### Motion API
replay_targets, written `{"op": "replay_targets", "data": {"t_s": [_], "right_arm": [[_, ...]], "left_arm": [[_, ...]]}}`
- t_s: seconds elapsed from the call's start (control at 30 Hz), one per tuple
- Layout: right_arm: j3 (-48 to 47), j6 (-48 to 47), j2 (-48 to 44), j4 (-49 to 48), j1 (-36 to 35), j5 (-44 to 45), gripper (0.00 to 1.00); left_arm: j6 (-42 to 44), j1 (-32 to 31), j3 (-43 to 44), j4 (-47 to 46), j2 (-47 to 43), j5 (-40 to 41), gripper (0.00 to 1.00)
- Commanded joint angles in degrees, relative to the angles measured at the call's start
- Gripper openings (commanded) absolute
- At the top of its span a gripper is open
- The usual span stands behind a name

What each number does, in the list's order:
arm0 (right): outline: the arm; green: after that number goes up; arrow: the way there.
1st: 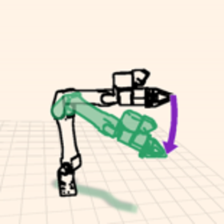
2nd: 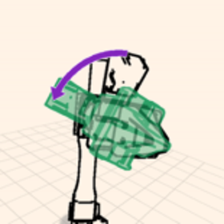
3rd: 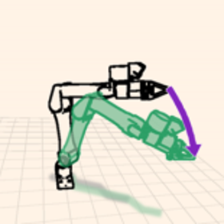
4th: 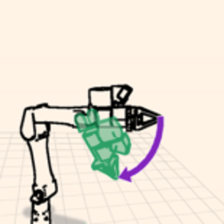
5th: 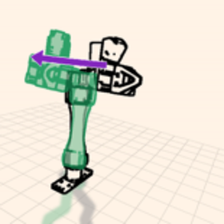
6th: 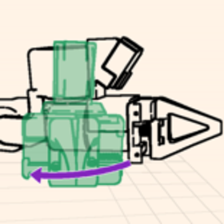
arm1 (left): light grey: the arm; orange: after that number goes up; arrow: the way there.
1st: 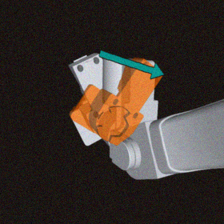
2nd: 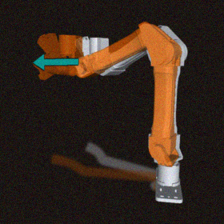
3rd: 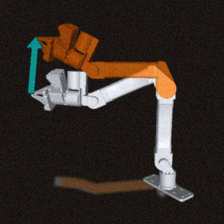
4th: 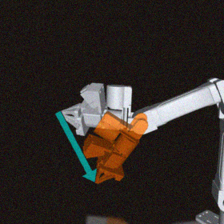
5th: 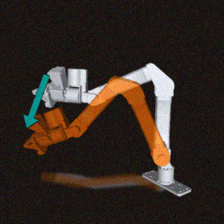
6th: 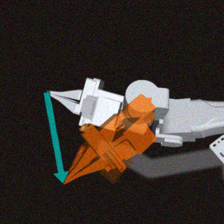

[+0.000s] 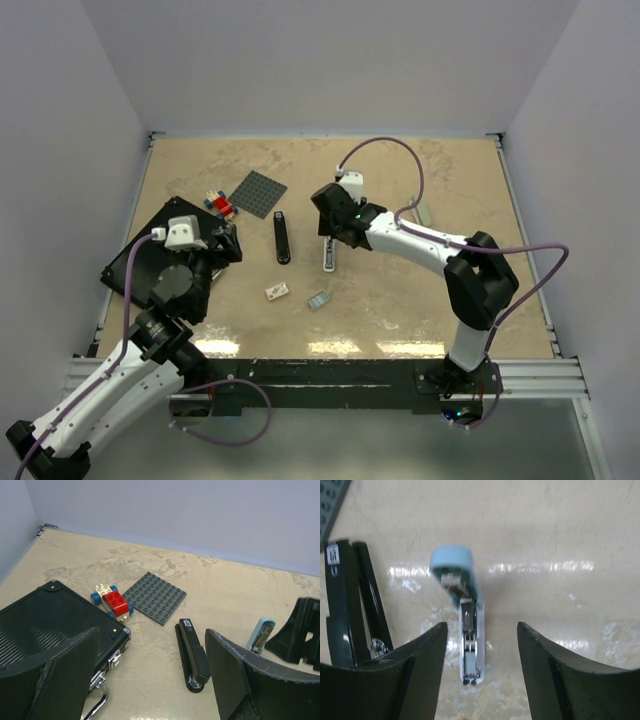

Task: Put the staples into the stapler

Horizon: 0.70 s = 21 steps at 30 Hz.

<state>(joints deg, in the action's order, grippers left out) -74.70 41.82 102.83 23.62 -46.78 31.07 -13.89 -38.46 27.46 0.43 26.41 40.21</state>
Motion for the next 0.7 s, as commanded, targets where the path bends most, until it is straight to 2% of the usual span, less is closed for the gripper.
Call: {"op": "replay_targets", "data": {"t_s": [0.0,0.07,0.17,0.3,0.37,0.43,0.57,0.67], "right_arm": [[-7.37,-7.44,-0.53,1.08,5.03,-3.38,0.64],[-9.14,-10.43,1.32,0.38,7.4,-6.01,0.71],[-10.91,-17.72,3.17,-2.17,10.13,-12.42,0.74],[-12.13,-24.41,4.31,-5.94,13.91,-25.4,0.75],[-12.75,-28.61,5.1,-6.83,15.32,-28.77,0.75],[-12.58,-31.18,5.54,-8.49,16.28,-33.93,0.75],[-10.56,-35.92,5.11,-11.22,17.95,-41.42,0.73],[-8.72,-36.72,4.05,-12.54,19.62,-44.07,0.72]], "left_arm": [[0.36,-0.48,-0.04,-2.45,1.88,-2.32,0.89],[0.09,-0.39,0.31,-2.19,2.94,-5.74,0.89],[-0.43,-0.39,2.41,-0.78,6.71,-13.12,0.89],[-4.47,-0.74,7.33,4.05,17.4,-22.78,0.89],[-8.07,-1.79,9.53,4.85,21.38,-28.32,0.89],[-11.75,-3.54,10.68,3.71,26.48,-30.18,0.89],[-16.69,-8.99,12.52,1.77,35.87,-28.87,0.89],[-19.68,-12.15,13.4,0.54,41.32,-26.94,0.89]]}}
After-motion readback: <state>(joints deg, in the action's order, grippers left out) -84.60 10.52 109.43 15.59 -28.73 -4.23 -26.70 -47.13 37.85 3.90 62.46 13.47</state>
